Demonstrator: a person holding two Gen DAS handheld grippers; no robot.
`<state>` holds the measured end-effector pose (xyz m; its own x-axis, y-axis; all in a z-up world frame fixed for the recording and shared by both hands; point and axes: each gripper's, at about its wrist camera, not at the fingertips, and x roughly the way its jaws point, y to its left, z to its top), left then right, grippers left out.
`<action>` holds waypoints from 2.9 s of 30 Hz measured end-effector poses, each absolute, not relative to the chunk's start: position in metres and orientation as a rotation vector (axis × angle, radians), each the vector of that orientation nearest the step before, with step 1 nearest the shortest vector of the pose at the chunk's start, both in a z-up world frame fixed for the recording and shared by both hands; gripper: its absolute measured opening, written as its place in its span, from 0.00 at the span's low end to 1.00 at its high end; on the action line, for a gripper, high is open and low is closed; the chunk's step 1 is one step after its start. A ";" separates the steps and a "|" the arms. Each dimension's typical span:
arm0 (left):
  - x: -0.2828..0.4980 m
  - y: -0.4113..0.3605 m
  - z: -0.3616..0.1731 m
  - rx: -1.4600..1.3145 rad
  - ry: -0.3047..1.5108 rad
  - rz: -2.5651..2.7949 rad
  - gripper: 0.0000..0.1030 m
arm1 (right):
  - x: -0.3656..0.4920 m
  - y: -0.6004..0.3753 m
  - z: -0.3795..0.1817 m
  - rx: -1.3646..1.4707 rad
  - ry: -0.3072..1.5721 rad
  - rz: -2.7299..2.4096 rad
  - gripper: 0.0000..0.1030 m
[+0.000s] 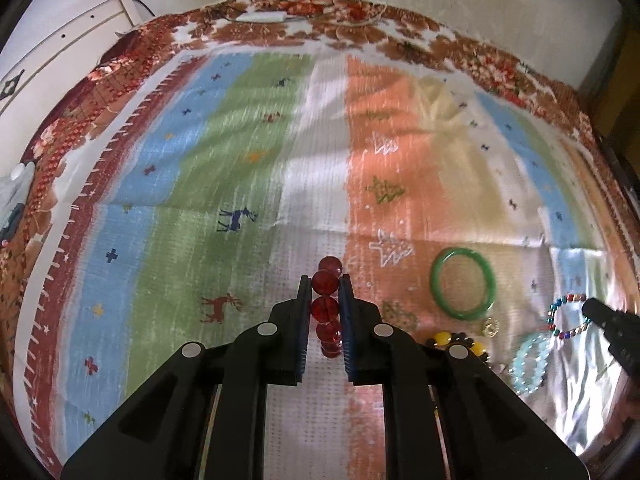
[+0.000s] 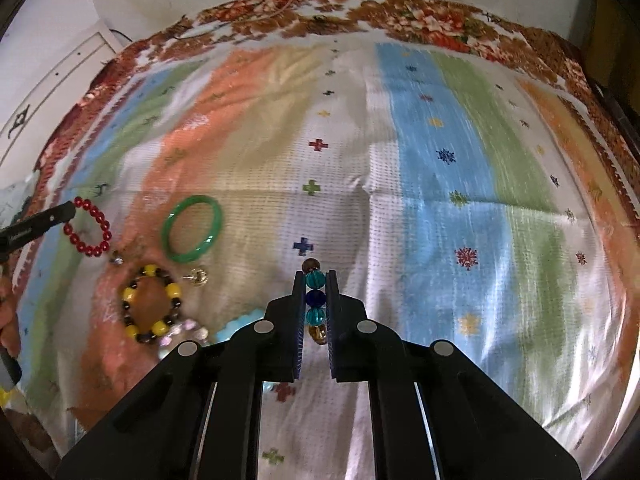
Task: Organize jewelry
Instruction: 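Carry red bracelet in left tool while right tool carries multicolour bracelet to tin, then open left tool over tin box while right tool releases multicolour bracelet inside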
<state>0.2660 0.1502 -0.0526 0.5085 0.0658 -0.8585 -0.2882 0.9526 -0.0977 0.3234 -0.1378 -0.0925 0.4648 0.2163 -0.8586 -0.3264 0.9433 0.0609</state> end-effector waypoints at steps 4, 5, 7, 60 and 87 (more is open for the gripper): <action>0.259 0.147 -0.043 -0.250 0.996 0.207 0.12 | 0.315 -0.139 -0.087 -0.111 1.024 0.340 0.10; 0.257 0.145 -0.041 -0.253 0.993 0.200 0.13 | 0.313 -0.140 -0.086 -0.108 1.021 0.341 0.10; 0.252 0.142 -0.035 -0.253 0.982 0.189 0.12 | 0.307 -0.141 -0.082 -0.100 1.013 0.348 0.10; 0.110 0.044 0.022 -0.223 0.808 -0.070 0.13 | 0.171 -0.148 -0.026 -0.090 0.832 0.558 0.10; 0.075 0.025 0.002 -0.233 0.860 -0.126 0.33 | 0.124 -0.147 -0.038 -0.099 0.846 0.618 0.35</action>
